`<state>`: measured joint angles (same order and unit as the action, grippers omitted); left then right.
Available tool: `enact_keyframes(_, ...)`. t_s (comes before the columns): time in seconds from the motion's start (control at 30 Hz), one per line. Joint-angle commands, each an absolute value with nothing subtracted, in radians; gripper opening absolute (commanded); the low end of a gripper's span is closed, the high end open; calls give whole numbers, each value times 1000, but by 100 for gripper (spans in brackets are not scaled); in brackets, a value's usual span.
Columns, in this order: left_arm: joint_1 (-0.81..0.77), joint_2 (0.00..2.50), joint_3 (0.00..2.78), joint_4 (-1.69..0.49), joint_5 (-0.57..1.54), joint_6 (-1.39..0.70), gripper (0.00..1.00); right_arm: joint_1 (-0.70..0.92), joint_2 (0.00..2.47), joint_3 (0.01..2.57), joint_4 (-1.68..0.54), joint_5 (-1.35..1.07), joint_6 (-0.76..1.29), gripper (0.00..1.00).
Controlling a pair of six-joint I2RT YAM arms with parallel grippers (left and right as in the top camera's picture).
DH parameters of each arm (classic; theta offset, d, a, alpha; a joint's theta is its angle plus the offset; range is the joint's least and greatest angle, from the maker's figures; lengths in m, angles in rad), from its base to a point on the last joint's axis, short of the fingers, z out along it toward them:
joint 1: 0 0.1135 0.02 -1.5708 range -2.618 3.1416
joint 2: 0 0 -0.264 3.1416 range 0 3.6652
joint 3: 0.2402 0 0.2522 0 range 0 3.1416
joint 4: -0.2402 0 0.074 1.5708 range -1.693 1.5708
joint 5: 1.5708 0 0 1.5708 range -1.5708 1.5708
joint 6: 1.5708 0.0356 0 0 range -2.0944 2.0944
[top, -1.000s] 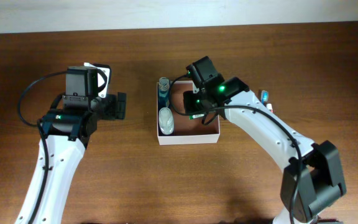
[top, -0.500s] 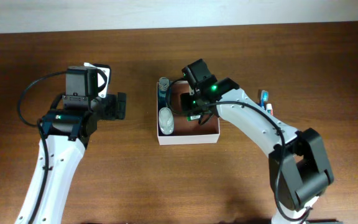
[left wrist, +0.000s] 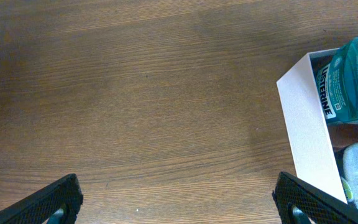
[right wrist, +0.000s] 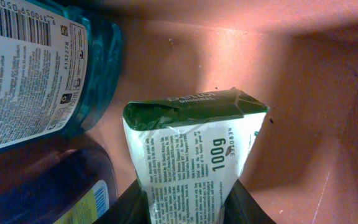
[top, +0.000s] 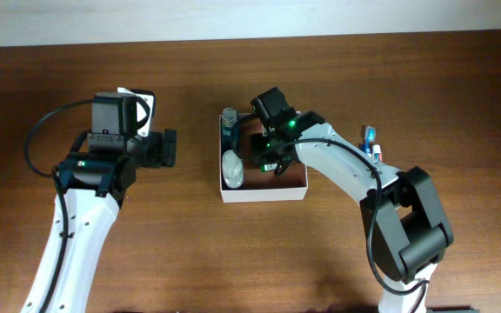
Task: Pack container
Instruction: 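Carry the soap package with the right gripper into the box, then open the right gripper to drop the package in the box center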
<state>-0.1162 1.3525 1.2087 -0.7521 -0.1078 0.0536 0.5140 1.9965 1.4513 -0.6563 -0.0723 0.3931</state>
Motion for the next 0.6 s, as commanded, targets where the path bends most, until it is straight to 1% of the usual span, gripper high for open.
enact_keyframes(0.0, -113, 1357, 1212, -750, -100, 70, 100, 521, 2003, 1469, -650, -63, 402, 30)
enact_keyframes(0.57, -113, 1357, 1212, -750, -100, 70, 100, 517, 2005, 1469, -607, -47, 402, 30)
